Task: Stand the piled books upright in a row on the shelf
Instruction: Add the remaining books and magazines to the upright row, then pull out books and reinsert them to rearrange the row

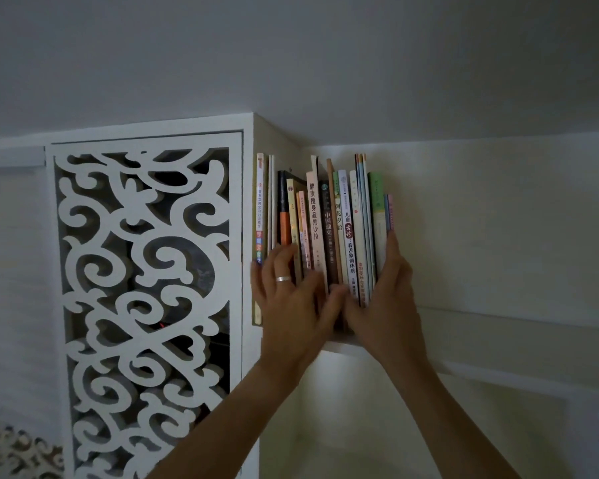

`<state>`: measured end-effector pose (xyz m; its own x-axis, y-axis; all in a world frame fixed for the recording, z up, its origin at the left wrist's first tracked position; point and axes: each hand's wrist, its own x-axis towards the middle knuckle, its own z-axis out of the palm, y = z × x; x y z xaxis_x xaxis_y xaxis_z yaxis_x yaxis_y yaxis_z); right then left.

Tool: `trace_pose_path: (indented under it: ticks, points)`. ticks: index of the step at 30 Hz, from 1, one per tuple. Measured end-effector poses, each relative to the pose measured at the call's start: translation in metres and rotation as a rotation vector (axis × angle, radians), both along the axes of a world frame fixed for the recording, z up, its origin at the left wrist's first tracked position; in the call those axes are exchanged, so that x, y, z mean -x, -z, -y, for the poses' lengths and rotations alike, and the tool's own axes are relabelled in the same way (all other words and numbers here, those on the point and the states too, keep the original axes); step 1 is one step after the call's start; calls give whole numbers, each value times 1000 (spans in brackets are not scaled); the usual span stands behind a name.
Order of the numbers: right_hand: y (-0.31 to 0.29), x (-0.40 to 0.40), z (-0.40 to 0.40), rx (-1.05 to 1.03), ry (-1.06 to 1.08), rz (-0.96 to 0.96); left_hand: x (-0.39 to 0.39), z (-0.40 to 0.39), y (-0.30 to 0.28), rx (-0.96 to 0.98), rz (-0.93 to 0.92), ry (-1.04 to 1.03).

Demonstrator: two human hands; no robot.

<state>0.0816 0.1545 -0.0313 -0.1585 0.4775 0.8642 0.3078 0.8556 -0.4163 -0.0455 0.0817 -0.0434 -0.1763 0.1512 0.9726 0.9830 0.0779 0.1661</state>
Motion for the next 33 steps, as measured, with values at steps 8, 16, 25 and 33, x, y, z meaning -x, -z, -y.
trace_pose_path:
  ticks: [8, 16, 25, 33]
  points:
    - [0, 2, 2, -34, 45, 7, -5, -2, -6, 58, 105, -101]
    - [0, -1, 2, -29, 14, 13, -10, 4, -10, 166, 140, -127]
    - [2, 1, -1, -67, 70, 19, -44, 57, -15, 126, 447, 406]
    - [8, -2, 14, -230, 150, 18, -42, 81, -10, 284, 575, 513]
